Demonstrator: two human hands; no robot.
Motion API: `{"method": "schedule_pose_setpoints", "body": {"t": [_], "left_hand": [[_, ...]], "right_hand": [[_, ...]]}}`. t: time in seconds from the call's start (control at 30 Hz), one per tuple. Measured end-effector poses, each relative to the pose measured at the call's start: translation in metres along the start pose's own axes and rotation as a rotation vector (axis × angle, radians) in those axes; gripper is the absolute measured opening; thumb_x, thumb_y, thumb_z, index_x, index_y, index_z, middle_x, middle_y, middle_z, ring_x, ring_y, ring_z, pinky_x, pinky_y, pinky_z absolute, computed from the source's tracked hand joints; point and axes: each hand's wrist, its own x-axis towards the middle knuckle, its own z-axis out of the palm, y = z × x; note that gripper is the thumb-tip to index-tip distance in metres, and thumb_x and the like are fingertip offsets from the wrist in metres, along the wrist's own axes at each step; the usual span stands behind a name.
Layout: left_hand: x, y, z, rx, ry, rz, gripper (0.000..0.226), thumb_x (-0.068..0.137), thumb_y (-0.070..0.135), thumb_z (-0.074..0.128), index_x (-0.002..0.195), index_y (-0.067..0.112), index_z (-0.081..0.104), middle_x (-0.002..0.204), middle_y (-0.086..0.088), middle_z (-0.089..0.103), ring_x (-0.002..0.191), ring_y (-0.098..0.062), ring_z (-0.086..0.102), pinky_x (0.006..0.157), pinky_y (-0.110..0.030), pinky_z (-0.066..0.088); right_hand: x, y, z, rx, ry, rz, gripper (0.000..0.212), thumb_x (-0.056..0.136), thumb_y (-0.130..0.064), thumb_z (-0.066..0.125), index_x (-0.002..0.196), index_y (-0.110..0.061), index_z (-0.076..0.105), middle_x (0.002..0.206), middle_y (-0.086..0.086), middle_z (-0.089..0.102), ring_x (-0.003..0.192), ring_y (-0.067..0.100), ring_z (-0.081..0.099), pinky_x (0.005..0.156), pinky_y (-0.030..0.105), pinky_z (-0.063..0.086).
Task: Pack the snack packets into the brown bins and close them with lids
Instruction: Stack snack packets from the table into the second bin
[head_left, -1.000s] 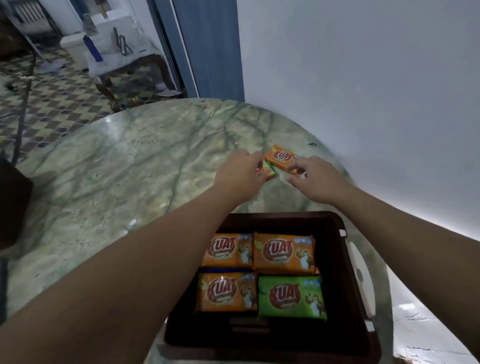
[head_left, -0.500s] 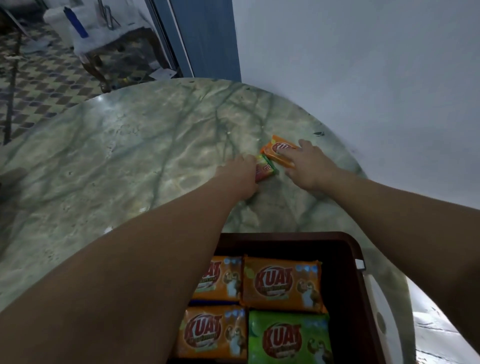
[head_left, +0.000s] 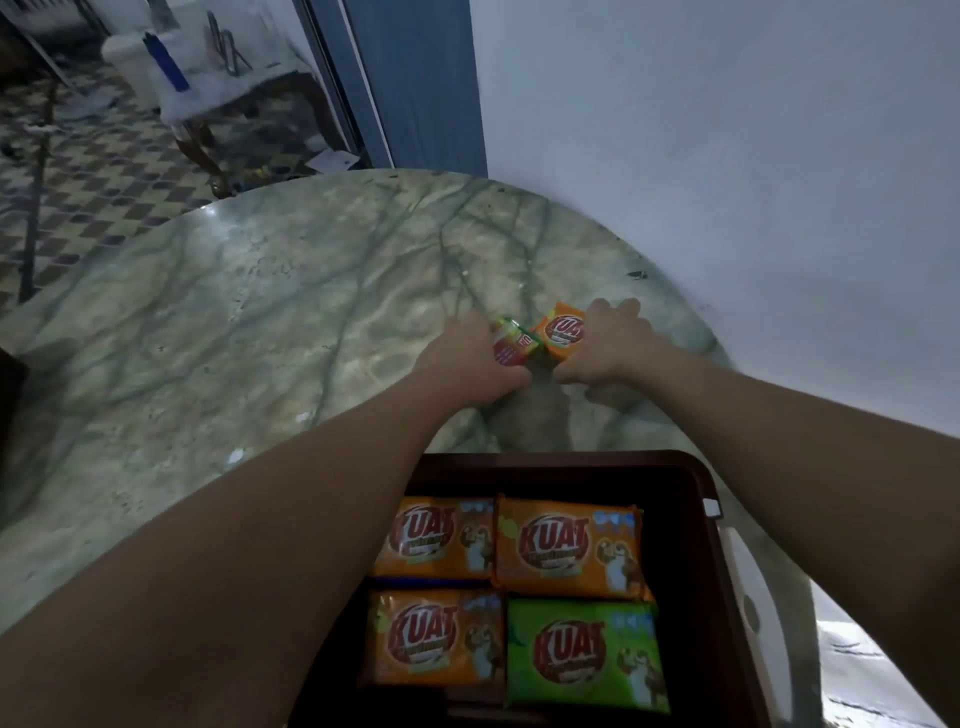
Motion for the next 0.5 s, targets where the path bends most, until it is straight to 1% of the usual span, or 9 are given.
{"method": "schedule_pose_setpoints", "body": {"t": [0.07, 0.13, 0.23, 0.33, 0.4, 0.5], "left_hand": [[-0.013, -0.003, -0.012, -0.074, 0.045, 0.026, 0.072, 0.067, 0.057, 0.075, 0.117, 0.019, 0.040, 0.113, -0.006, 0.056, 0.100, -0.029, 0.061, 0.077, -0.037, 0.049], [-0.034, -0.007, -0.026, -0.085, 0.108, 0.047, 0.069, 0.069, 0.056, 0.075, 0.114, 0.020, 0.039, 0.109, -0.006, 0.056, 0.094, -0.028, 0.059, 0.074, -0.038, 0.048], [-0.053, -0.011, -0.037, -0.042, 0.236, 0.079, 0.064, 0.072, 0.060, 0.073, 0.110, 0.022, 0.038, 0.104, -0.004, 0.057, 0.088, -0.025, 0.057, 0.069, -0.035, 0.039], [-0.086, -0.015, -0.052, -0.015, 0.312, 0.128, 0.062, 0.074, 0.062, 0.072, 0.111, 0.024, 0.041, 0.102, 0.000, 0.056, 0.085, -0.023, 0.056, 0.068, -0.035, 0.039], [-0.109, -0.015, -0.059, -0.012, 0.354, 0.181, 0.061, 0.074, 0.061, 0.071, 0.112, 0.025, 0.040, 0.101, 0.000, 0.057, 0.085, -0.023, 0.057, 0.067, -0.036, 0.041], [-0.150, -0.017, -0.060, -0.017, 0.373, 0.269, 0.063, 0.072, 0.060, 0.069, 0.116, 0.026, 0.039, 0.104, 0.001, 0.059, 0.086, -0.023, 0.059, 0.067, -0.036, 0.045]], "right_hand": [[-0.012, 0.003, -0.004, 0.065, 0.029, -0.054, 0.085, 0.070, -0.046, 0.084, 0.135, -0.011, 0.041, 0.133, 0.016, 0.045, 0.107, 0.031, 0.056, 0.078, 0.034, 0.046], [-0.033, 0.002, -0.007, 0.105, 0.069, -0.114, 0.085, 0.064, -0.049, 0.081, 0.130, -0.013, 0.042, 0.124, 0.015, 0.052, 0.104, 0.031, 0.058, 0.077, 0.035, 0.047], [-0.055, 0.002, -0.011, 0.179, 0.128, -0.154, 0.088, 0.056, -0.059, 0.072, 0.126, -0.017, 0.040, 0.115, 0.012, 0.055, 0.099, 0.031, 0.059, 0.075, 0.036, 0.048], [-0.092, -0.004, -0.014, 0.276, 0.252, -0.188, 0.089, 0.050, -0.065, 0.064, 0.124, -0.021, 0.040, 0.111, 0.008, 0.056, 0.096, 0.028, 0.060, 0.080, 0.041, 0.053], [-0.116, -0.004, -0.012, 0.338, 0.327, -0.214, 0.084, 0.051, -0.064, 0.062, 0.122, -0.024, 0.040, 0.109, 0.005, 0.058, 0.094, 0.026, 0.061, 0.083, 0.044, 0.055], [-0.154, 0.001, -0.002, 0.382, 0.397, -0.288, 0.076, 0.058, -0.061, 0.065, 0.123, -0.028, 0.041, 0.110, 0.000, 0.061, 0.093, 0.022, 0.063, 0.083, 0.045, 0.055]]}}
